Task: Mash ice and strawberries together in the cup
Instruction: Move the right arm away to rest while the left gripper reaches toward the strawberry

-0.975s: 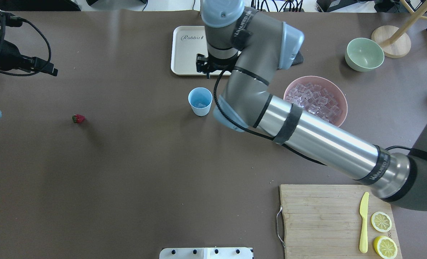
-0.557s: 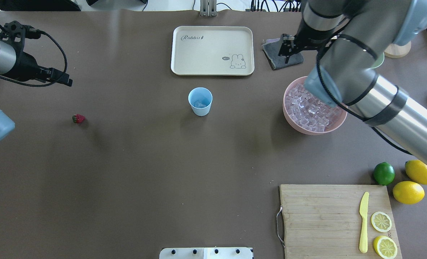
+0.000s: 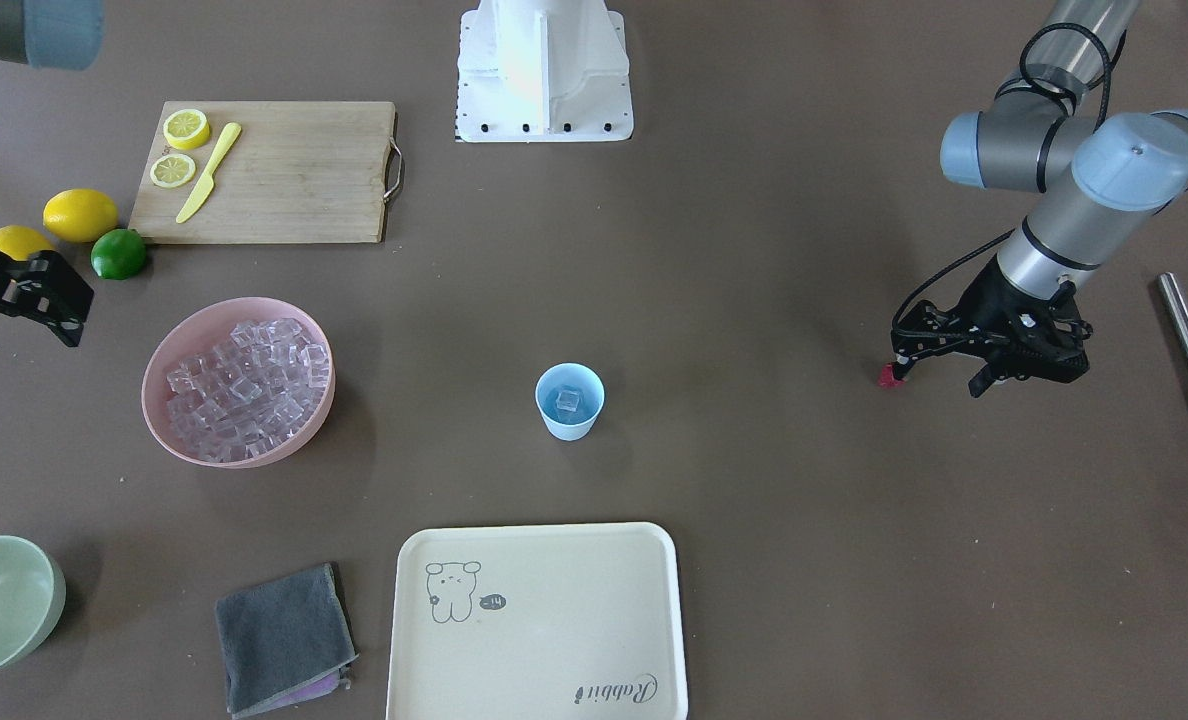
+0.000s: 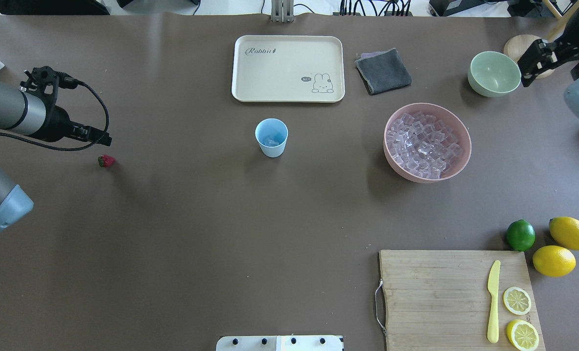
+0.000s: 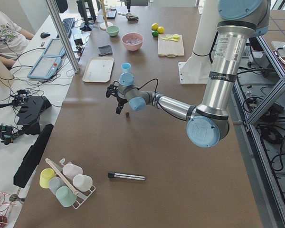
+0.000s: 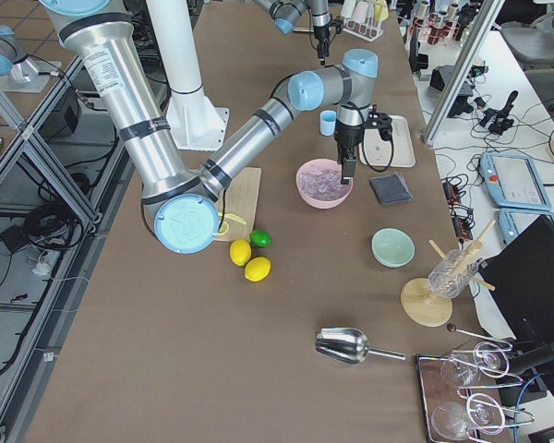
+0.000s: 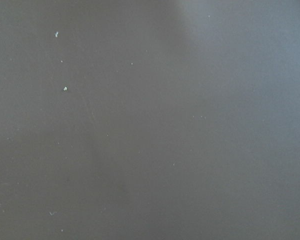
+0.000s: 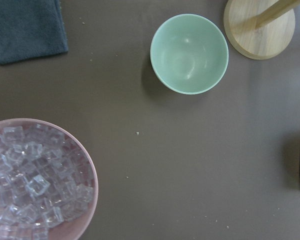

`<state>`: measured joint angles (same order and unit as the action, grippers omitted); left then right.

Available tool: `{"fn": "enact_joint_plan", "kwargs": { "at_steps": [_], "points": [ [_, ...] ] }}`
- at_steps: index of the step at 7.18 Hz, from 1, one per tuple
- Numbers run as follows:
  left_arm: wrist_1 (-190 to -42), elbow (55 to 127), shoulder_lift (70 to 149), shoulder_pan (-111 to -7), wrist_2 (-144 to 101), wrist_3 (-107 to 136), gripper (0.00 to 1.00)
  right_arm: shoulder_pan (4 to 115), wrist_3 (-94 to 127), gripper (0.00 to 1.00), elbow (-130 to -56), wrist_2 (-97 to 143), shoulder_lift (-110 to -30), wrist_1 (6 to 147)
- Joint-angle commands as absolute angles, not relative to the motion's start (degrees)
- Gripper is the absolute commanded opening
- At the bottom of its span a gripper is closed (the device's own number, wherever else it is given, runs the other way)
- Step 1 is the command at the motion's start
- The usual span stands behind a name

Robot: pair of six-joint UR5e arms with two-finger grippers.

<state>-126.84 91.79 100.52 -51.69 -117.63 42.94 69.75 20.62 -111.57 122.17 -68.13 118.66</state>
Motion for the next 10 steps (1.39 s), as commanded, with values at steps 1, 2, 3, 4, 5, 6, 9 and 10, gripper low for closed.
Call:
{"fn": "enact_joint_plan", "kwargs": {
  "at_steps": [1,2,3,4,5,6,9,10],
  "points": [
    [-129.2,90.62,99.58,-50.63,-117.33,43.33,0.97,73.38,10.75,0.91,-110.4,122.17,-74.5,116.56],
    [-129.2,90.79,99.06,-50.63,-116.9,43.33,0.97,73.39,10.72,0.91,-108.82,122.34,-77.49,110.97],
    [-129.2,90.79,98.79,-50.54,-116.11,43.24,0.97,73.65,9.59,0.91,-105.42,124.52,-79.43,105.35],
    [-129.2,90.88,98.7,-50.62,-116.1,43.24,0.97,75.39,6.45,0.91,-103.47,125.58,-82.15,101.03],
    [-129.2,90.88,98.7,-50.62,-116.1,43.24,0.97,75.85,5.72,0.91,-103.53,125.6,-85.66,98.03],
    [-129.2,90.88,98.7,-50.54,-116.1,43.33,0.97,76.81,4.41,0.91,-103.36,125.86,-88.13,94.0],
    [-129.11,90.79,99.31,-49.49,-115.67,43.33,0.97,81.01,-0.77,0.92,-101.16,125.86,-89.03,93.78],
    [-129.11,91.23,99.58,-49.48,-115.58,43.59,0.97,81.3,-0.96,0.92,-100.81,125.77,-89.03,93.78]
  ]
}}
